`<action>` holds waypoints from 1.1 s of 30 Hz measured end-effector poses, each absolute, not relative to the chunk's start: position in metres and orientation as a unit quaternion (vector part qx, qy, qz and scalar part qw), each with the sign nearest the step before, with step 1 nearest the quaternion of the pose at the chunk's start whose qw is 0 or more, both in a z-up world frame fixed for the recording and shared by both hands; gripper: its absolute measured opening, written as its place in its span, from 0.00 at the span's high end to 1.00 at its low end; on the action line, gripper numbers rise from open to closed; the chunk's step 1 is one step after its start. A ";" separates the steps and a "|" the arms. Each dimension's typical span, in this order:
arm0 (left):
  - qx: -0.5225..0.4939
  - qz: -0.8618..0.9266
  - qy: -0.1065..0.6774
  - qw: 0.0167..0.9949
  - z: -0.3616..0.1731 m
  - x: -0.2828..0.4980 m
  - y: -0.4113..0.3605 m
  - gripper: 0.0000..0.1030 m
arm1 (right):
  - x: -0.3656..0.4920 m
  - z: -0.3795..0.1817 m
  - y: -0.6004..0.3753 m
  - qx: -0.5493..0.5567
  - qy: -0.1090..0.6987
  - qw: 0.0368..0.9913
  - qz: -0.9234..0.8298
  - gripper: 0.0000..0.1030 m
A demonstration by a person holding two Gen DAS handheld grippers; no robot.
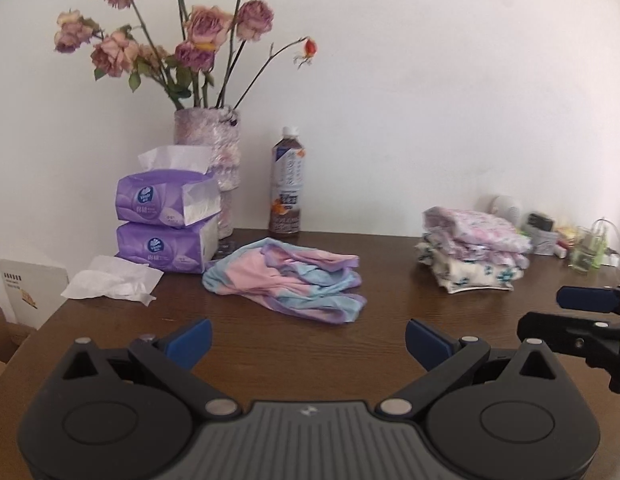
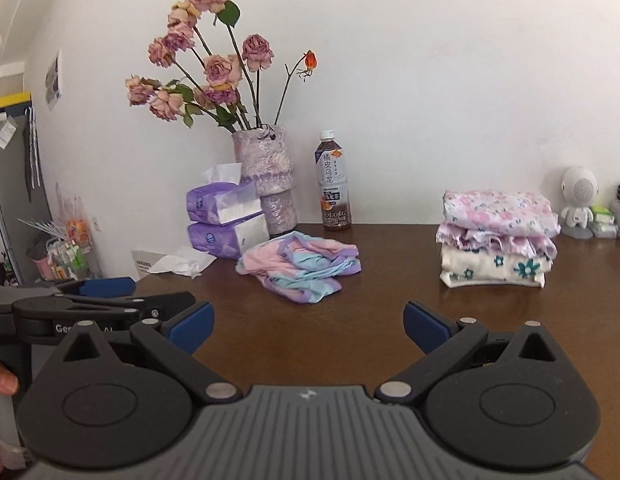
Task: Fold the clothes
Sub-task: 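Move both open grippers toward the crumpled pink-and-blue garment, then close the left gripper on the garment edge while the right gripper grasps another edge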
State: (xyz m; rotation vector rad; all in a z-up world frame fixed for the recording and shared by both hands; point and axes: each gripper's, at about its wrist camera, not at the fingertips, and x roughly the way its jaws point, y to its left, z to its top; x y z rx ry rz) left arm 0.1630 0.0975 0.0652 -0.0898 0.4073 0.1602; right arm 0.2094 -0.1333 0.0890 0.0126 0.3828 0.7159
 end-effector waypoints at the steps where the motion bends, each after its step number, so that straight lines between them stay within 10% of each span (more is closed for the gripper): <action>1: -0.047 0.083 0.206 0.974 0.062 0.174 0.104 0.00 | 0.219 0.088 -0.126 -0.001 0.189 0.919 0.345 0.00; 26: -0.089 0.135 0.264 0.951 0.016 0.360 0.199 0.08 | 0.429 0.034 0.024 -0.096 0.206 0.928 0.294 0.01; 33: -0.092 0.143 0.300 0.939 0.009 0.385 0.198 0.10 | 0.464 0.021 0.043 -0.114 0.257 0.907 0.313 0.33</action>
